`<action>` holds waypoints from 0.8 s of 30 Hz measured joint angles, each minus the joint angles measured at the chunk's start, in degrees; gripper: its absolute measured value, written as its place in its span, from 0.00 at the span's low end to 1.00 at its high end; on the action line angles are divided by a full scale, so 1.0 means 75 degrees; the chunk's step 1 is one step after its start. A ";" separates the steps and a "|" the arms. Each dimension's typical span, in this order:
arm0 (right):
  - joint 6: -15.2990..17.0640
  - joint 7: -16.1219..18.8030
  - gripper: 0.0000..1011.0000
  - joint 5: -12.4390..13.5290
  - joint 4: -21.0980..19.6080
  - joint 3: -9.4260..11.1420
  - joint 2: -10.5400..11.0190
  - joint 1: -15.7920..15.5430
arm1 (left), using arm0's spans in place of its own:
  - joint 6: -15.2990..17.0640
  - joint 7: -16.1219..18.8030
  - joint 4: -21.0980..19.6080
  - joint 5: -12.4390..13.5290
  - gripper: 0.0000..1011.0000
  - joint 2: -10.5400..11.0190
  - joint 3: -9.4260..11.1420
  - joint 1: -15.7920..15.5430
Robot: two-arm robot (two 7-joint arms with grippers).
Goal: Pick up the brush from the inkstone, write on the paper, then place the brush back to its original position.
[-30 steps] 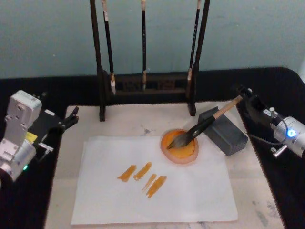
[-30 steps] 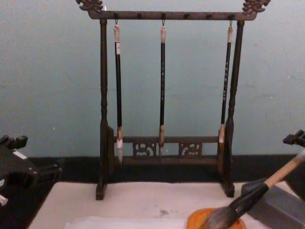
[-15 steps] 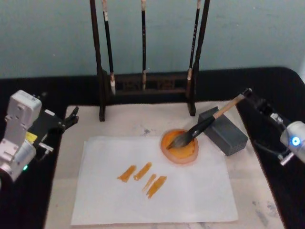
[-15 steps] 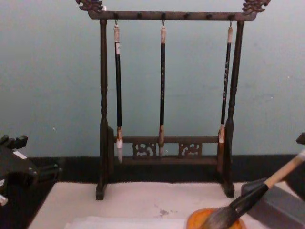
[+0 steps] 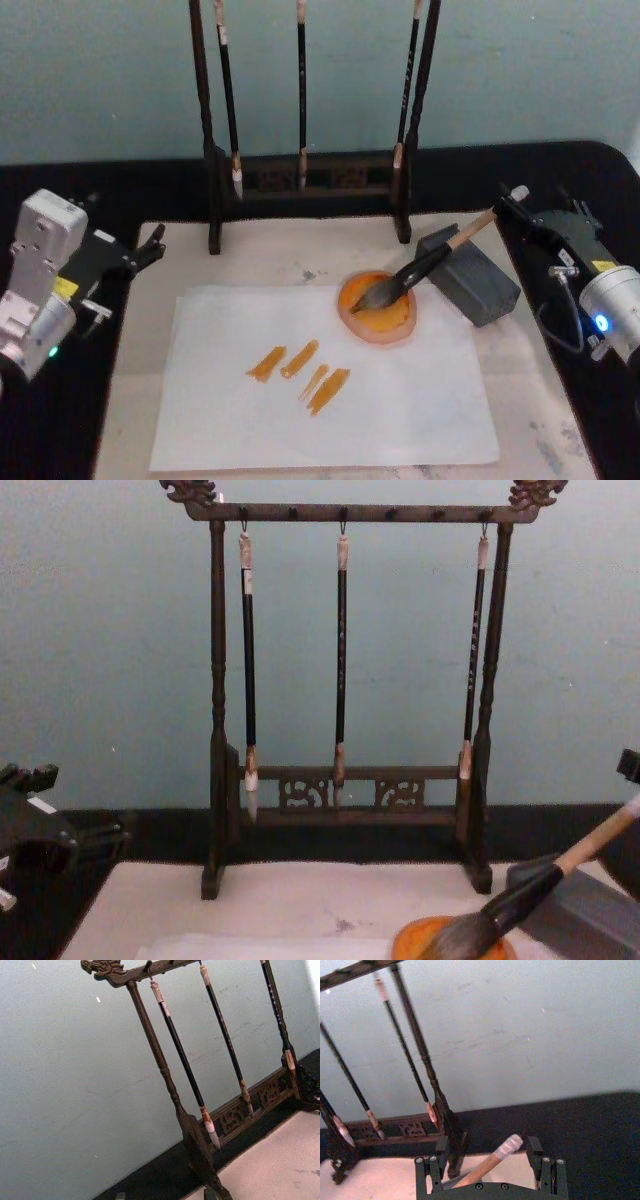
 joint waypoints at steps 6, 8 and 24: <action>-0.0231 -0.0321 0.99 -0.1176 0.0021 -0.0264 -0.0039 0.0061 | 0.0000 0.0000 0.0000 0.0000 1.00 0.0000 0.0000 0.0000; -0.0303 -0.0432 0.99 -0.1646 0.0088 -0.0373 -0.0083 0.0111 | 0.0000 0.0000 0.0000 0.0000 1.00 0.0000 0.0000 0.0000; -0.0312 -0.0599 0.99 -0.3028 0.0370 -0.0612 -0.0300 0.0331 | 0.0000 0.0000 0.0001 0.0000 1.00 0.0000 0.0000 0.0000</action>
